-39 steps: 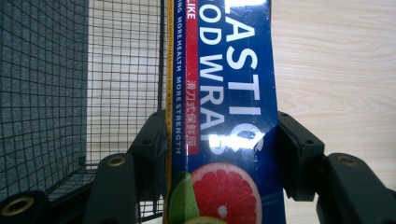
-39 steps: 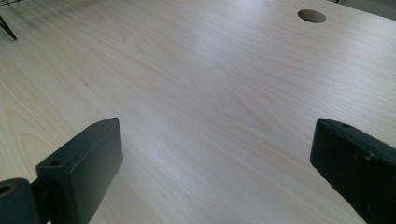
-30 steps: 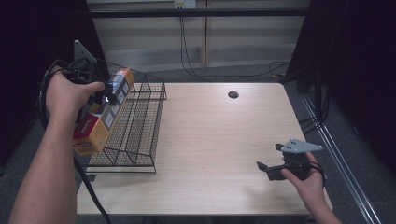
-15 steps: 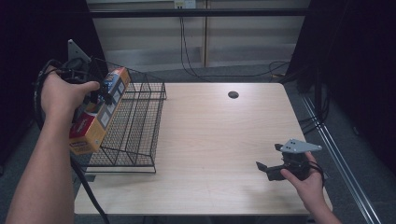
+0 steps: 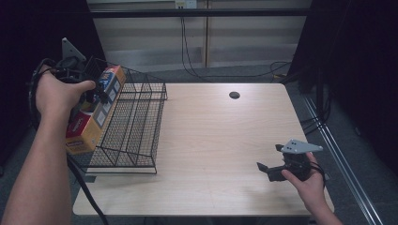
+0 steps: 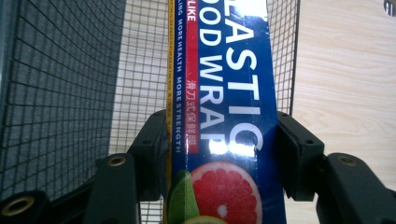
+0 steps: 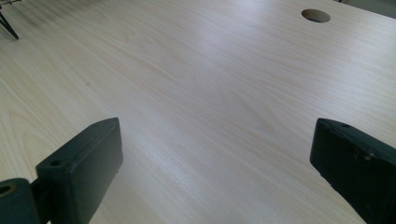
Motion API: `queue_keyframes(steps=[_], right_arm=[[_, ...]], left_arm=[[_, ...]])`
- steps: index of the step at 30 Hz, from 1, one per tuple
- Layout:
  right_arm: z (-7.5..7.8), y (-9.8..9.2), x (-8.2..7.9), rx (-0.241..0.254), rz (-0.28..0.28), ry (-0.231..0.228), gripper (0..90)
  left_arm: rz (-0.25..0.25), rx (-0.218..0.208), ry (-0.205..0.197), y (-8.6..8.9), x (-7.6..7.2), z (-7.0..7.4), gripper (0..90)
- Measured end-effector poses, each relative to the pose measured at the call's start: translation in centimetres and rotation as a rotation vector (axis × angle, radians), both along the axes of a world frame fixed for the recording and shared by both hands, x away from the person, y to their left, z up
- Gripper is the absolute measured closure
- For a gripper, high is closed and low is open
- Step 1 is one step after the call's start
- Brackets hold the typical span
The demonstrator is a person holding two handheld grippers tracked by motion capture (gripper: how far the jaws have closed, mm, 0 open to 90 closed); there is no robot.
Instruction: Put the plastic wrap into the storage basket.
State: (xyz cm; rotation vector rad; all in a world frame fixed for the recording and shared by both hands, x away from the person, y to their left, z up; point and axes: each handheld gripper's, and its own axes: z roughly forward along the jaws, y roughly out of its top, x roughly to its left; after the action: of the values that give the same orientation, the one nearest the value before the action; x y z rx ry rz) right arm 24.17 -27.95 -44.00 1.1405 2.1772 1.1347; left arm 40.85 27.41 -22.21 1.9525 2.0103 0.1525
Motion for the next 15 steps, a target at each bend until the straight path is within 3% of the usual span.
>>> queue_keyframes(steps=[7, 15], right_arm=[[0.0, 0.0, 0.0, -0.001, -0.005, -0.002, 2.3], [0.0, 0.0, 0.0, -0.002, 0.007, 0.000, 2.3]], left_arm=[[0.015, 0.002, -0.017, 0.6, 0.2, -0.7, 44.3], [0.029, 0.009, -0.005, 0.9, 0.5, -2.1, 44.2]])
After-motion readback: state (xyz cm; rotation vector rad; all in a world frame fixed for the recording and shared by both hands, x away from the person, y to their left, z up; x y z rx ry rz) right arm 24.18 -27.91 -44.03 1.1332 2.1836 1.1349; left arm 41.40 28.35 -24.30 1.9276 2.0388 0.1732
